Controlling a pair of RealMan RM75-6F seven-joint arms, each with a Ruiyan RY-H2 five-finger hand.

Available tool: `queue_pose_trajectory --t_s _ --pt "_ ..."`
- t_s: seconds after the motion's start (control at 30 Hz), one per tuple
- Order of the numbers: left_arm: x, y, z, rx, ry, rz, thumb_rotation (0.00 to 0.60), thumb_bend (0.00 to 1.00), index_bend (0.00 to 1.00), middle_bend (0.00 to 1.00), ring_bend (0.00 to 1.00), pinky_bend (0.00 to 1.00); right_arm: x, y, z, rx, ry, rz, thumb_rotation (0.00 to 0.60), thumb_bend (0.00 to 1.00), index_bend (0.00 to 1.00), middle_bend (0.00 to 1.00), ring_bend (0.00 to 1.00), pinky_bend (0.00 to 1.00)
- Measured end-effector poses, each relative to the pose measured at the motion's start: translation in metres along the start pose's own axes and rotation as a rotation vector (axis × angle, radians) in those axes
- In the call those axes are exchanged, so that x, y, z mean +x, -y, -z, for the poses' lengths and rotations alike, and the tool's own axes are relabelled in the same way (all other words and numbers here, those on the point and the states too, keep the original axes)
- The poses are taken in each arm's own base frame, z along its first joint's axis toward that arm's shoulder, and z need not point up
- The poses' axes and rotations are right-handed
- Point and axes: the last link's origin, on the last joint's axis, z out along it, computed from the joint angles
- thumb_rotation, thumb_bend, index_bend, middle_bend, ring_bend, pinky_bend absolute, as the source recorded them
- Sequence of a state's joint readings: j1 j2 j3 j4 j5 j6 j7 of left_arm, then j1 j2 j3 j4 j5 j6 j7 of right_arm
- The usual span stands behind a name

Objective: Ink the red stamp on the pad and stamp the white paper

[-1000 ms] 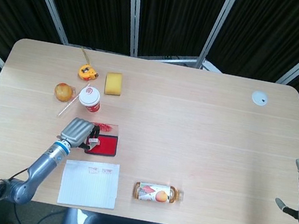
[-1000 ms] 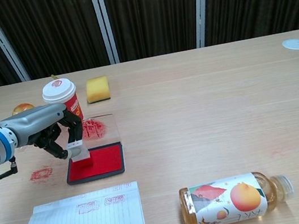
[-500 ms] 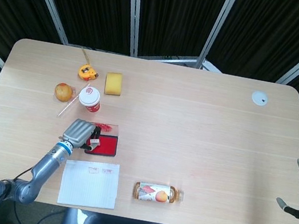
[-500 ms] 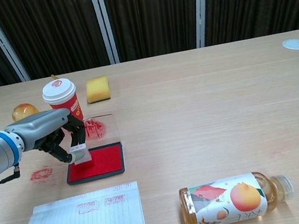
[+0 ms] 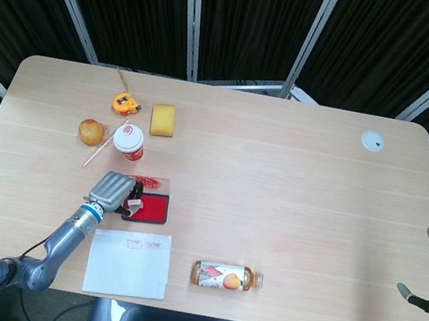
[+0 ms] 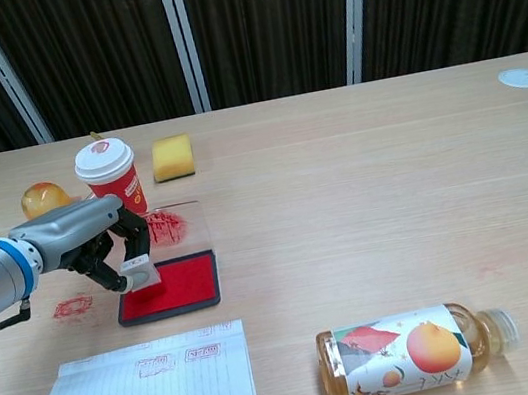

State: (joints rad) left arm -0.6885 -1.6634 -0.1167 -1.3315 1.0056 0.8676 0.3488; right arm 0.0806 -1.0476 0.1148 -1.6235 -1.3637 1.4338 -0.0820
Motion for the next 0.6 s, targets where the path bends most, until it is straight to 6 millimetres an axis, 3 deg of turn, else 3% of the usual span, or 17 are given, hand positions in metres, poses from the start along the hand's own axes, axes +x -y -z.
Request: queue_pose_trajectory --t_s 0.33,0.6 --pt "0.000 0.001 0.000 0.002 -0.005 0.009 0.600 0.42 0.58 0.57 0.82 0.80 -0.001 0.000 -0.001 -0.001 0.002 0.001 0.600 0.00 0.00 0.00 0.00 0.00" --pt "0.014 -0.002 0.004 -0.014 -0.030 0.047 0.600 0.42 0.59 0.57 0.82 0.80 0.000 0.000 0.000 0.000 0.002 0.001 0.600 0.00 0.00 0.00 0.00 0.00"
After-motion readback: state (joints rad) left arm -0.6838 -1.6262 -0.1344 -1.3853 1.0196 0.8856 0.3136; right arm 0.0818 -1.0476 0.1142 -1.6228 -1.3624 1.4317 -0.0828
